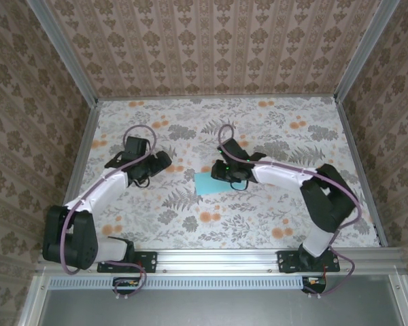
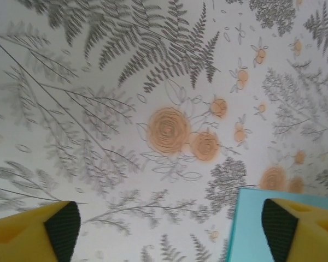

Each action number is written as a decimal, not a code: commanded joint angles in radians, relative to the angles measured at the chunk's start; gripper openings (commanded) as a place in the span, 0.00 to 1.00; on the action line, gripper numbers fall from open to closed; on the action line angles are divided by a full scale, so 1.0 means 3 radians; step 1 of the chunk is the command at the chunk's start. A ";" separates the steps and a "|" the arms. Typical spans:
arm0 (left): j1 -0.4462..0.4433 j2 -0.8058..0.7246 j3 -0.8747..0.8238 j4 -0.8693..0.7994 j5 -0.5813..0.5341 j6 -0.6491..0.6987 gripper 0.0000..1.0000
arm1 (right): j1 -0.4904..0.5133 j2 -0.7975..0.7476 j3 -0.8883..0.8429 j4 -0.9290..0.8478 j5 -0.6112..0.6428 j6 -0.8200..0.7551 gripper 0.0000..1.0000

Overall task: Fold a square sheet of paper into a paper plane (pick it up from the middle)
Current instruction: First fold in half a square sheet of paper at the center of the table.

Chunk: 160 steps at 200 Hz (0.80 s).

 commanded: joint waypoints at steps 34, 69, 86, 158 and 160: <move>0.0283 -0.0206 0.0192 -0.0543 0.0088 0.0688 1.00 | 0.0259 0.0884 0.0999 -0.0667 0.0184 -0.0071 0.31; 0.0393 -0.0260 0.0178 -0.0564 0.0132 0.0813 1.00 | 0.0349 0.1197 0.1368 -0.0869 0.0175 -0.0121 0.31; 0.0410 -0.0271 0.0154 -0.0517 0.0191 0.0863 1.00 | 0.0370 0.1256 0.1404 -0.0904 0.0159 -0.0163 0.31; 0.0415 -0.0297 0.0082 -0.0347 0.0357 0.0904 1.00 | 0.0524 0.0982 0.0740 -0.1396 -0.0282 -0.1321 0.30; 0.0416 -0.0297 0.0081 -0.0338 0.0368 0.0905 1.00 | 0.0522 0.0945 0.0704 -0.1405 -0.0276 -0.1371 0.30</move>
